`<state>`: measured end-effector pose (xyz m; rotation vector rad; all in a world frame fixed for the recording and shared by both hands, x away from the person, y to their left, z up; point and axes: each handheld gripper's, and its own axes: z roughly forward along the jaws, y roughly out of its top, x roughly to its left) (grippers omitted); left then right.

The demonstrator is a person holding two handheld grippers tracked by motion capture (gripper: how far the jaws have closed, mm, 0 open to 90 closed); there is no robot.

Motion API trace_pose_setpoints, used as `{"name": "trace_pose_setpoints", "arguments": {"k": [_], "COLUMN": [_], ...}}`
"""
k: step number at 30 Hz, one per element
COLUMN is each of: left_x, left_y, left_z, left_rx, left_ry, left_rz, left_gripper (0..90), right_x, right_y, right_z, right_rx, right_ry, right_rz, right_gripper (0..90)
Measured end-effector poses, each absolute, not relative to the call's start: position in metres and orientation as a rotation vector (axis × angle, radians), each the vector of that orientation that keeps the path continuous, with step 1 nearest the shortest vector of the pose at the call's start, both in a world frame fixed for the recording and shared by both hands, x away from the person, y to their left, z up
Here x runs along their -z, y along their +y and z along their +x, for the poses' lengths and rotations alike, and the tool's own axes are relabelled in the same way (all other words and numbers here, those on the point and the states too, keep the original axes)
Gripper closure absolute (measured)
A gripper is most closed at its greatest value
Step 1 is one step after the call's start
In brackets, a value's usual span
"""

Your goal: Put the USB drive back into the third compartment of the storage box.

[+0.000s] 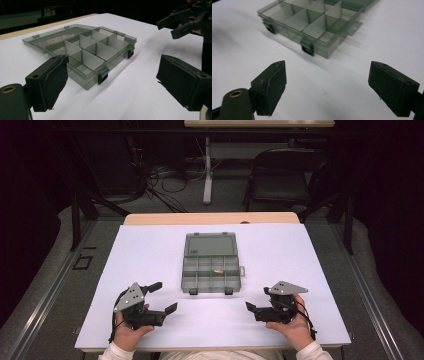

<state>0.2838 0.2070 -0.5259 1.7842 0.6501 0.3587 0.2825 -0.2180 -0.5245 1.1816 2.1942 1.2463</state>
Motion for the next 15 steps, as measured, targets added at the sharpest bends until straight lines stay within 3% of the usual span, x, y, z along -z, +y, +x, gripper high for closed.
{"name": "trace_pose_setpoints", "arguments": {"k": [15], "left_x": [0.526], "left_y": [0.208], "left_z": [0.287], "left_rx": [-0.374], "left_ry": [0.656], "left_rz": [1.786], "left_gripper": [9.6], "right_x": [0.536], "right_y": [-0.230], "right_z": [0.286], "right_rx": [-1.256], "right_ry": [2.133], "right_rz": [1.252], "right_gripper": [15.1]}}
